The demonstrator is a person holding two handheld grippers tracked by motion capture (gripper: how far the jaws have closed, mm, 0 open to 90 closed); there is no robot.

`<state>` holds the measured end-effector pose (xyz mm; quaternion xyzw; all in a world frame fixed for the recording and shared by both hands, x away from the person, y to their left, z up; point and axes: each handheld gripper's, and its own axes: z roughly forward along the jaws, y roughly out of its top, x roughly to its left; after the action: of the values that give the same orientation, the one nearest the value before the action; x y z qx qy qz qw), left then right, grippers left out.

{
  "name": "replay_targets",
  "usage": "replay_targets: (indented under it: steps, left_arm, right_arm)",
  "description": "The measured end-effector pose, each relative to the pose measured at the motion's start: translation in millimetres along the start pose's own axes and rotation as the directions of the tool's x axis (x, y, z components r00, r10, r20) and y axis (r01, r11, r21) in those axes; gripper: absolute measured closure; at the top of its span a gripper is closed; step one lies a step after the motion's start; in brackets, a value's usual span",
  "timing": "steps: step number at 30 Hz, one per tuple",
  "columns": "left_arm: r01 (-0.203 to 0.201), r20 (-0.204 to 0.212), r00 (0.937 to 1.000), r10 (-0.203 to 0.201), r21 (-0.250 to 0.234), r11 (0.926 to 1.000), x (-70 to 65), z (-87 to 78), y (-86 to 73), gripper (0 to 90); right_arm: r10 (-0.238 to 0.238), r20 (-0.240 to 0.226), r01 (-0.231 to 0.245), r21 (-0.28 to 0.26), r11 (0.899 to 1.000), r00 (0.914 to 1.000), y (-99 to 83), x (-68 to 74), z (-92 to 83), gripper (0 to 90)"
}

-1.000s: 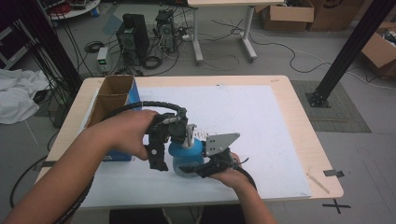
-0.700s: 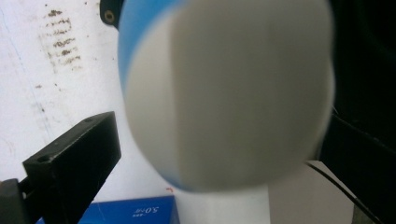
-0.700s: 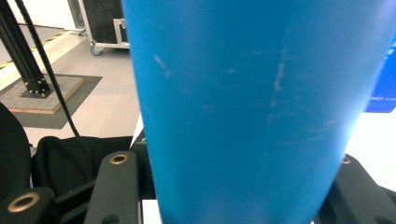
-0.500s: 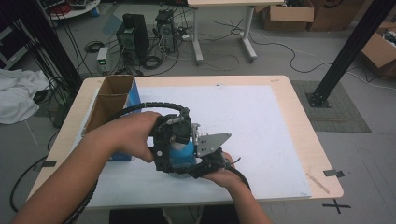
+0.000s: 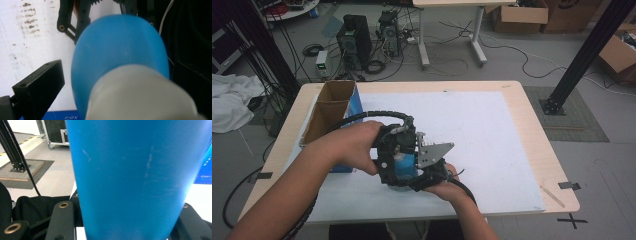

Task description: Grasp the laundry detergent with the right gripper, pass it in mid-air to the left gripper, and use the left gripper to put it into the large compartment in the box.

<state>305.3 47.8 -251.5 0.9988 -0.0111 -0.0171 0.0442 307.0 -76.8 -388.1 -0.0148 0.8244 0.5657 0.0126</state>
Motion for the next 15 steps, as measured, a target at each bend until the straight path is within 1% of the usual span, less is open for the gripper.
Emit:
replay_targets:
  steps: [2,4,5,6,7,9,10,11,13,15]
  left_arm:
    - [0.001,-0.007,1.0,-0.001,0.004,1.0,-0.4,0.4,0.1,0.1]
    - [0.007,-0.024,0.9997,-0.006,0.012,0.9999,-1.0,0.9,0.3,0.9]
    - [0.007,-0.024,0.9997,-0.006,0.012,0.9999,-1.0,0.9,0.3,1.3]
    - [0.009,-0.036,0.9993,-0.008,0.017,0.9998,-1.1,0.6,0.7,1.6]
    - [0.009,-0.036,0.9993,-0.008,0.017,0.9998,-1.1,0.6,0.7,2.5]
    - [0.004,-0.045,0.999,-0.003,0.015,0.9999,-1.5,-0.7,1.0,10.5]
    - [0.003,-0.044,0.999,-0.003,0.009,1.0,-1.6,-1.3,1.2,10.5]
    - [0.0,-0.046,0.999,0.0,0.007,1.0,-1.8,-1.6,1.5,13.3]
    - [-0.003,-0.06,0.9982,0.004,0.014,0.9999,-2.5,-1.3,2.4,16.1]
    - [0.001,-0.065,0.9979,0.0,0.017,0.9999,-2.6,-1.5,3.2,16.3]
  right_arm:
    - [0.001,-0.003,-0.001,0.001,1.0,1.0,0.1,-0.3,0.8,46.8]
    - [0.006,-0.005,-0.006,0.001,1.0,1.0,0.0,-0.7,1.3,46.8]
    - [0.006,-0.005,-0.006,0.001,1.0,1.0,0.0,-0.7,1.3,46.8]
    - [0.005,-0.004,-0.005,0.001,1.0,1.0,-0.2,-1.1,1.4,46.8]
    - [0.005,-0.004,-0.005,0.001,1.0,1.0,-0.2,-1.1,1.4,46.8]
    - [-0.002,0.002,0.002,-0.005,1.0,1.0,-0.6,-2.0,1.4,46.8]
    - [-0.002,0.002,0.002,-0.005,1.0,1.0,-0.6,-2.0,1.4,46.8]
    - [0.001,0.002,-0.001,-0.005,1.0,1.0,-0.6,-2.0,1.3,46.8]
    - [0.001,0.002,-0.001,-0.004,1.0,1.0,-0.6,-2.3,1.0,46.8]
    - [0.001,0.001,-0.001,-0.008,1.0,1.0,-0.8,-2.8,0.9,46.8]
